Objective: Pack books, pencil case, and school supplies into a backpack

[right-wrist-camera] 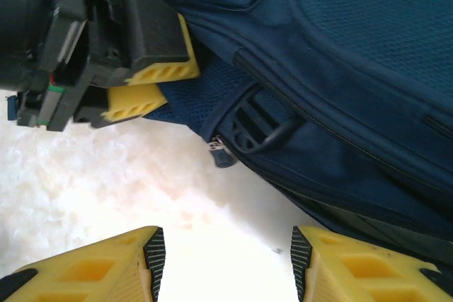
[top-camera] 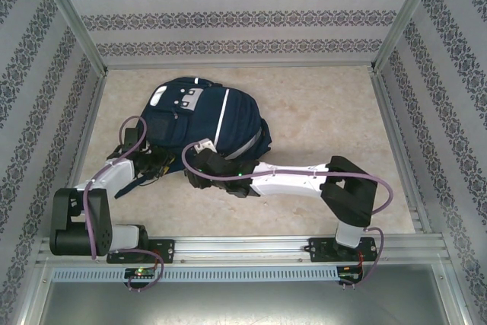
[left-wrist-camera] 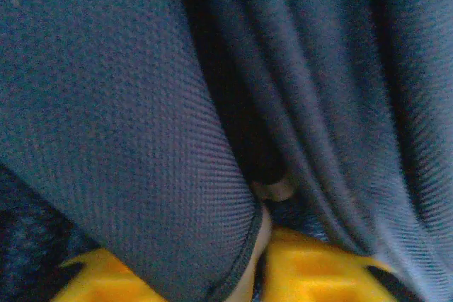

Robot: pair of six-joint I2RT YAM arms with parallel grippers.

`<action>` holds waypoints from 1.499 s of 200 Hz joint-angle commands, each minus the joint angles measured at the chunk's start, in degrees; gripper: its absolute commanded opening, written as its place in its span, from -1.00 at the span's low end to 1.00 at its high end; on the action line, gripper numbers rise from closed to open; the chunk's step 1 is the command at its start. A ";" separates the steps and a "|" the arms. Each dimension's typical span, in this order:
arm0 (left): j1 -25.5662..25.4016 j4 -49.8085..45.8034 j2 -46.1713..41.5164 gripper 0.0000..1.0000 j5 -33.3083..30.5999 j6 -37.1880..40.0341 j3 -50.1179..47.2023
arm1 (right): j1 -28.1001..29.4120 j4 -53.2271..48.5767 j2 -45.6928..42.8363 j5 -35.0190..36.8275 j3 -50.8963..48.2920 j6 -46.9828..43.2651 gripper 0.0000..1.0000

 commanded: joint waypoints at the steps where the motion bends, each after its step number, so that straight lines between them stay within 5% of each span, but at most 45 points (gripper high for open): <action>1: 0.93 3.17 -0.13 -0.68 -1.83 -0.28 -0.19 | 1.42 -0.73 3.96 1.78 3.80 -1.50 0.01; 27: 0.93 -1.75 -3.41 -1.00 -2.64 -1.67 1.15 | 2.88 -0.79 7.18 3.66 5.88 -0.90 -0.03; 93: 0.05 -6.46 -13.95 -1.00 -2.87 -7.33 -1.78 | 3.45 -1.93 13.81 8.50 9.50 3.29 -0.15; 175: -0.04 -8.15 -16.24 -1.00 -1.36 -6.83 -4.07 | 3.66 -3.14 22.61 14.03 19.18 6.09 -0.07; 204: -0.04 -8.76 -16.42 -1.00 -1.28 -6.39 -3.98 | 3.49 -4.23 24.43 16.72 21.14 8.06 -0.24; 243: -0.04 -9.11 -16.51 -1.00 -1.83 -5.92 -3.79 | 3.48 -6.18 23.55 18.36 20.71 8.35 -1.00; 300: 0.14 -12.04 -15.86 -1.00 -7.42 -3.45 -1.82 | 2.98 -7.75 16.23 18.59 12.46 10.15 -1.00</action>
